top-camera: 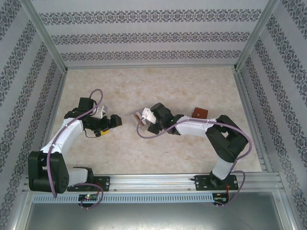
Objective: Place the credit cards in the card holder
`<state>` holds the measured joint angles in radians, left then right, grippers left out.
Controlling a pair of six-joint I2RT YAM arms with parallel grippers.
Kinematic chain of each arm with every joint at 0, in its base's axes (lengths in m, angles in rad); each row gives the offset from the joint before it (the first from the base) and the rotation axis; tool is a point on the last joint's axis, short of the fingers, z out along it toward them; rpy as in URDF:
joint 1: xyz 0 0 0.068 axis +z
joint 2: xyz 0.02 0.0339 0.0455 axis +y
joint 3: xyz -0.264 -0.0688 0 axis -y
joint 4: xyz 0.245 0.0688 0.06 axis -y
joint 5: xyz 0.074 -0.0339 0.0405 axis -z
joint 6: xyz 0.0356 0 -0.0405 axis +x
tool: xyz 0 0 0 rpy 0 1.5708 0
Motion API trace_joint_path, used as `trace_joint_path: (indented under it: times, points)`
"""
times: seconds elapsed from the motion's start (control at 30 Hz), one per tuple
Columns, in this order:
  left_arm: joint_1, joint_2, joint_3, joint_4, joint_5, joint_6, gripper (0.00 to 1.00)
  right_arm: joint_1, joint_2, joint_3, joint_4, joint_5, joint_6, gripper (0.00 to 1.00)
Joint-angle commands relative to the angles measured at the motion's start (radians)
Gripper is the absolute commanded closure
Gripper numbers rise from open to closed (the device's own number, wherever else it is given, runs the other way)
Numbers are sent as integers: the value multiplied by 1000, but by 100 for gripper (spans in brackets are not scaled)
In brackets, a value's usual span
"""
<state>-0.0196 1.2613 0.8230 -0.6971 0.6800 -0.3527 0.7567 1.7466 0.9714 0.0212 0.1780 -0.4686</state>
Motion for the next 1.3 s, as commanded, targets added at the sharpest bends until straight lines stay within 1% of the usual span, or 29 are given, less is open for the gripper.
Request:
trace_joint_path:
  times: [0.0, 0.13, 0.2, 0.23, 0.3, 0.37, 0.43, 0.47, 0.5, 0.53, 0.57, 0.6, 0.67, 0.7, 0.8, 0.97, 1.03, 1.13, 1.2, 1.23, 1.27]
  points:
    - [-6, -28, 7, -42, -20, 28, 0, -32, -13, 41, -28, -48, 58, 2]
    - [-4, -31, 3, -39, -19, 23, 0, -64, -126, 12, -142, -179, 126, 2]
    - [-5, -25, 4, -36, -14, 24, 0, -95, -219, -26, -202, -276, 196, 2]
    - [-5, -21, 4, -35, -12, 24, 0, -116, -258, -42, -218, -300, 246, 2]
    - [-5, -14, 6, -34, -6, 23, 0, -186, -340, -82, -240, -275, 398, 2]
    - [-5, -12, 4, -29, 0, 21, 0, -277, -391, -91, -300, -175, 607, 2]
    - [-5, -12, 1, -25, 6, 20, 0, -411, -398, -62, -436, -129, 815, 16]
    - [-5, -12, 0, -24, 8, 18, 0, -487, -386, -39, -519, -118, 899, 19]
    - [-6, -13, -1, -23, 11, 17, 0, -549, -368, -25, -575, -121, 943, 20]
    - [-5, -14, -2, -22, 13, 17, 0, -588, -352, -21, -600, -138, 952, 17]
    - [-5, -19, -2, -21, 14, 17, 0, -623, -337, -24, -604, -168, 947, 12]
    - [-5, -23, -4, -22, 14, 18, 0, -650, -320, -28, -608, -187, 946, 2]
    - [-6, -34, -7, -22, 9, 17, 0, -672, -283, -27, -607, -214, 929, 2]
    - [-4, -40, -8, -22, 6, 17, 0, -674, -258, -24, -611, -202, 920, 2]
    - [-5, -48, -7, -23, 0, 18, 0, -674, -187, -17, -602, -158, 890, 2]
    - [-5, -46, -10, -23, -1, 14, 0, -641, -64, 35, -621, -205, 829, 2]
    - [-6, -44, -10, -24, -2, 14, 0, -626, -26, 53, -631, -218, 815, 5]
    - [-5, -42, -8, -27, -7, 14, 0, -593, 19, 88, -678, -163, 780, 13]
    - [-5, -44, -10, -27, -12, 15, 0, -570, 35, 99, -698, -138, 762, 16]
    - [-6, -43, -11, -28, -13, 15, 0, -557, 37, 101, -702, -147, 752, 19]
    - [-5, -44, -11, -27, -13, 15, 0, -546, 35, 99, -700, -160, 742, 20]
